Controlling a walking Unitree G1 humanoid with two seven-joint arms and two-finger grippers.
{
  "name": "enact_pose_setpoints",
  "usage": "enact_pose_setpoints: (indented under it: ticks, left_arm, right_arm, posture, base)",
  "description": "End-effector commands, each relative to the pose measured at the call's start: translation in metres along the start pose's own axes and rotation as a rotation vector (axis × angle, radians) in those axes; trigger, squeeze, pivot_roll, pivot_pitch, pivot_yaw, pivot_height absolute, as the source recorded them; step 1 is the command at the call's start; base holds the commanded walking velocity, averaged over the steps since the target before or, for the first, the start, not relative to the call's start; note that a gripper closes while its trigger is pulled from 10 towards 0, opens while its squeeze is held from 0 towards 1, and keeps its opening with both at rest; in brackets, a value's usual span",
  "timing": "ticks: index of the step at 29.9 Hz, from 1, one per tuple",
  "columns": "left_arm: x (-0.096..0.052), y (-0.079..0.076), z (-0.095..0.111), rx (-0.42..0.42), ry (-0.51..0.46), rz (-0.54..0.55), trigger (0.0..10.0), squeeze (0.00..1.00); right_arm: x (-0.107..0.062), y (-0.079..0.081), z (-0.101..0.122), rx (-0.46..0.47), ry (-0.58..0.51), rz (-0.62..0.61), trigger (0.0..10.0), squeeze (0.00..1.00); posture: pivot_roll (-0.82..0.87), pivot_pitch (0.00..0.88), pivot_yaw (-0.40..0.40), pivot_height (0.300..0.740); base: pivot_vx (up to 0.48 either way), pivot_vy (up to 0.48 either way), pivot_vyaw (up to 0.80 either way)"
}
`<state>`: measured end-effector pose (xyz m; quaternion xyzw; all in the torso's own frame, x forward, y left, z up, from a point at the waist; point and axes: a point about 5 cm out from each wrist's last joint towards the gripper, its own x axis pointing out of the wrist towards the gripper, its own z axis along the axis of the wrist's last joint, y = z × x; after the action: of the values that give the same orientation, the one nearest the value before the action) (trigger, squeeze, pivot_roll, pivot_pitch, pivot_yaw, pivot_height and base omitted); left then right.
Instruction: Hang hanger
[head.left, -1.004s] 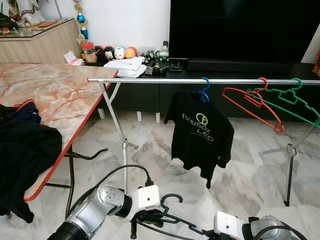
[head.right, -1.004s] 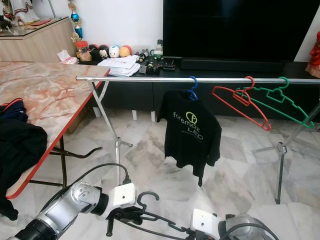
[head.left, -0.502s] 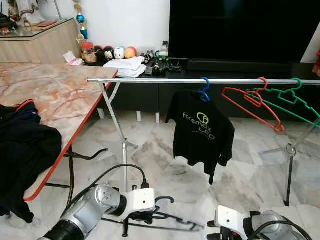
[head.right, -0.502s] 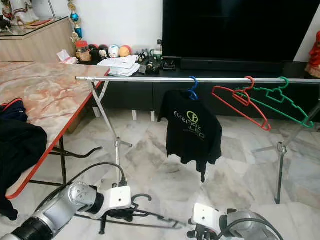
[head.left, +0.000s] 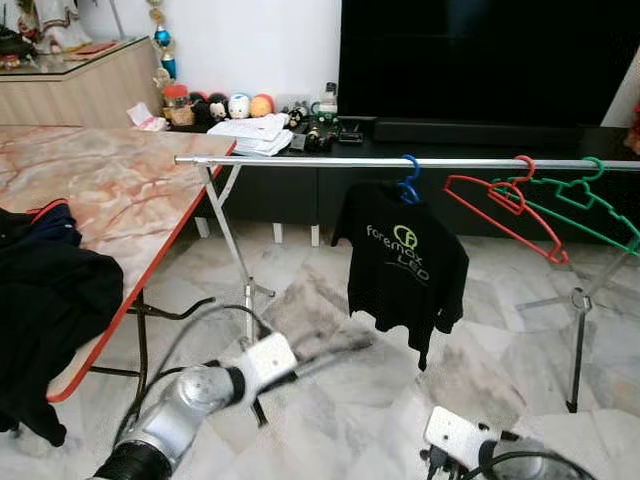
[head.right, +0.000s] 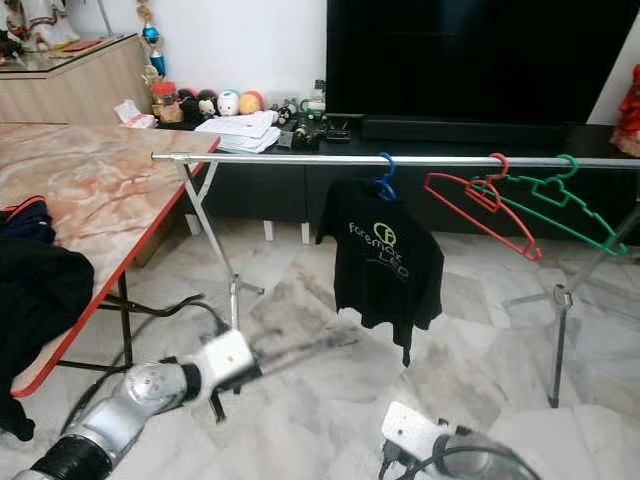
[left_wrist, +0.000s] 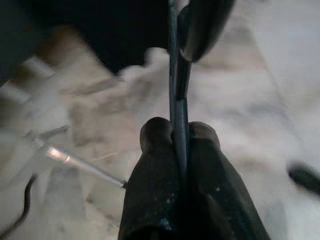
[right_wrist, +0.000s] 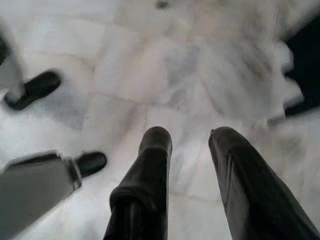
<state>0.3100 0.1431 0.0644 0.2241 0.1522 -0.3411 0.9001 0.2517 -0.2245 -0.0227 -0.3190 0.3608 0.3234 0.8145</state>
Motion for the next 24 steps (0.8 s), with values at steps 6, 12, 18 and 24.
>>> enact_pose_setpoints:
  ticks: [6, 12, 18, 24]
  left_arm:
    - [-0.025, 0.011, -0.045, -0.341, 0.039, 0.329, 10.0, 0.00]
    - [-0.041, 0.002, -0.068, -0.490, 0.046, 0.477, 10.0, 0.00]
    - [-0.048, 0.000, -0.075, -0.517, 0.048, 0.532, 10.0, 0.00]
    - [-0.046, -0.002, -0.074, -0.528, 0.042, 0.527, 10.0, 0.00]
  right_arm:
    - [0.012, 0.056, -0.036, 0.486, 0.135, -0.212, 10.0, 0.00]
    - [0.012, 0.109, -0.061, 1.125, 0.264, -0.388, 10.0, 0.00]
    - [0.017, 0.110, -0.052, 1.005, 0.234, -0.324, 10.0, 0.00]
    - [0.019, 0.088, -0.042, 1.029, 0.183, -0.384, 10.0, 0.00]
  posture:
    - [0.03, 0.000, 0.044, 0.740]
    - [0.06, 0.000, 0.040, 0.740]
    - [0.06, 0.000, 0.040, 0.740]
    - [0.05, 0.000, 0.049, 0.740]
  base:
    - [0.000, 0.000, 0.00]
    - [0.000, 0.000, 0.00]
    - [0.000, 0.000, 0.00]
    - [0.177, 0.000, 0.00]
